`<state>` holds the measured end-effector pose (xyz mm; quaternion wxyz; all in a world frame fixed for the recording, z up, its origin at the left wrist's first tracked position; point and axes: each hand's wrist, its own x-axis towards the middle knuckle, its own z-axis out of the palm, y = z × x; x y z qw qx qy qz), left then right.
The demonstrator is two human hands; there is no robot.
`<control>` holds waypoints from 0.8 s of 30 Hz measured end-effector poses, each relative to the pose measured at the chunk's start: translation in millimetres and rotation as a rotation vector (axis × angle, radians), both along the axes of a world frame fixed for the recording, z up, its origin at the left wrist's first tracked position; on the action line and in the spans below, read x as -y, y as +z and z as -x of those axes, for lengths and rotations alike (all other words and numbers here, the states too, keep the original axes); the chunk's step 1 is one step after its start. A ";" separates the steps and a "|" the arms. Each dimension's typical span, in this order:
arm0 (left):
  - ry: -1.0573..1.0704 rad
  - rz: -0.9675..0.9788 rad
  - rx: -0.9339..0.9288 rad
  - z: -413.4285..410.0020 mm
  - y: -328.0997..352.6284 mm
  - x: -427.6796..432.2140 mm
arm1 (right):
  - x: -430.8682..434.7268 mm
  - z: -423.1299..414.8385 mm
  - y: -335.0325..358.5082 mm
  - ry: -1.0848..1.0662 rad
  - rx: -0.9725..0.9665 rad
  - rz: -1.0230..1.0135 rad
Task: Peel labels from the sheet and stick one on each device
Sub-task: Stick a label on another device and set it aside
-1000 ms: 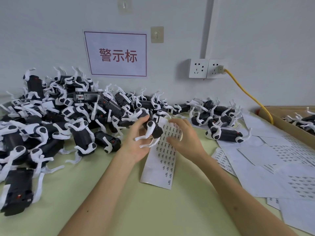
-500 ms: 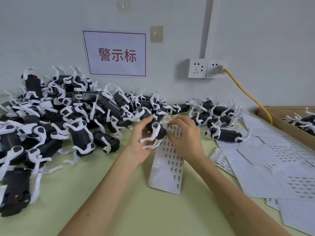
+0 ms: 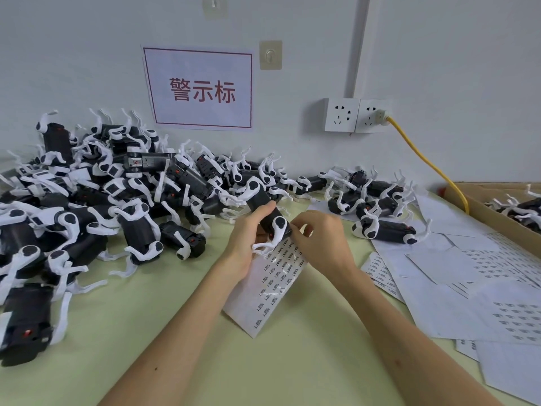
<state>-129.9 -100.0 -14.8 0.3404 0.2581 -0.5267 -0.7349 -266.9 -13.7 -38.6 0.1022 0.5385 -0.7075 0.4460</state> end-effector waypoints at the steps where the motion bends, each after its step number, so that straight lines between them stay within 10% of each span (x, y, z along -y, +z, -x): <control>1: 0.008 0.006 0.001 0.0 -0.4 0.1 | 0.1 -0.4 0.0 0.002 0.009 -0.003; 24: -0.129 0.030 0.007 -7.8 -1.8 11.6 | -3.7 -2.5 14.0 -0.013 0.440 -0.057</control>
